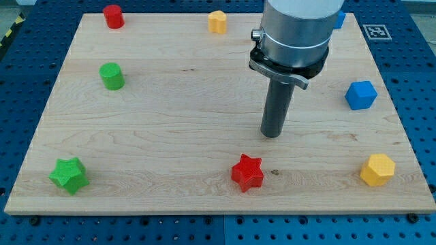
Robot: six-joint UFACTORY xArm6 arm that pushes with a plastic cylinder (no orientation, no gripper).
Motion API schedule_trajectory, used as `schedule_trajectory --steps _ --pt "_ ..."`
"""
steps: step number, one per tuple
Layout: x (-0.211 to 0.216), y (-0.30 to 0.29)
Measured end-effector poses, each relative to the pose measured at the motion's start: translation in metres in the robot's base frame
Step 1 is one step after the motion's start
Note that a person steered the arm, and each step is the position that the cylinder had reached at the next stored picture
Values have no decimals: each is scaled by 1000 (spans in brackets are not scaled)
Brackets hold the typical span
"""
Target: Move the green star to the bottom of the blue triangle
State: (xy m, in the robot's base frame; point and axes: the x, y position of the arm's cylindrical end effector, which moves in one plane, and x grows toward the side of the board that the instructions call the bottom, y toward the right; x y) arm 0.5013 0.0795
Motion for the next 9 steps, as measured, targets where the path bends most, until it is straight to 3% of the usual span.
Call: schedule_trajectory --steps 3,6,9 --pt "0 0" --pt "-13 -112" --pt "118 -156"
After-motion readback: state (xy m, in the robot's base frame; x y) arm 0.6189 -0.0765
